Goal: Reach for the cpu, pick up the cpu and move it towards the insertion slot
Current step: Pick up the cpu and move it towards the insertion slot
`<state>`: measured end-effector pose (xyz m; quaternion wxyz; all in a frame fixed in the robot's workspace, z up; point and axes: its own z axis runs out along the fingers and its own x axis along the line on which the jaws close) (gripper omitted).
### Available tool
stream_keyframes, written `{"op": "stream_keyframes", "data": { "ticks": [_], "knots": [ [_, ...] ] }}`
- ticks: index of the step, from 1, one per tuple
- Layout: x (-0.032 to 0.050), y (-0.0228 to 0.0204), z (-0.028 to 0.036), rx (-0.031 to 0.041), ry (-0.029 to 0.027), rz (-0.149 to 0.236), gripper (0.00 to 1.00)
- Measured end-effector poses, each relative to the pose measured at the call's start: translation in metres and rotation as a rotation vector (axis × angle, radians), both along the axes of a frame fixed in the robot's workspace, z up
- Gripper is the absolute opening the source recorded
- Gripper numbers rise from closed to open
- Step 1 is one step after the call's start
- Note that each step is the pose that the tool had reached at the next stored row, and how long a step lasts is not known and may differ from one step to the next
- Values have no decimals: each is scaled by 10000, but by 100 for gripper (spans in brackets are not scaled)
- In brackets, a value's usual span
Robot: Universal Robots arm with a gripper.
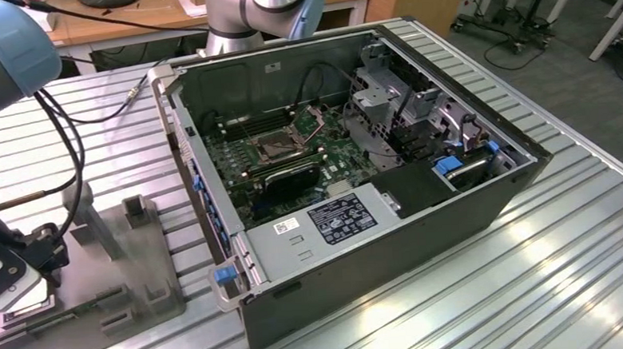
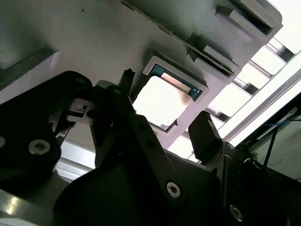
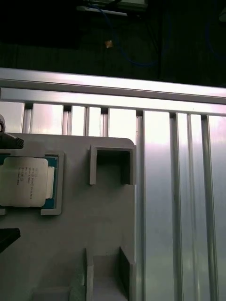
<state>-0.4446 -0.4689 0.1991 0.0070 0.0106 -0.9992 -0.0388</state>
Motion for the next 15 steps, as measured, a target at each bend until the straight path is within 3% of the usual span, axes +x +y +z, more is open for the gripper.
{"op": "stream_keyframes", "data": {
  "ticks": [3, 7, 15],
  "knots": [
    [-6, 10, -32, 2, 27, -4, 74],
    [-7, 56, -80, 1, 49, -62, 74],
    [-13, 79, -163, 2, 105, -328, 74]
  ]
}}
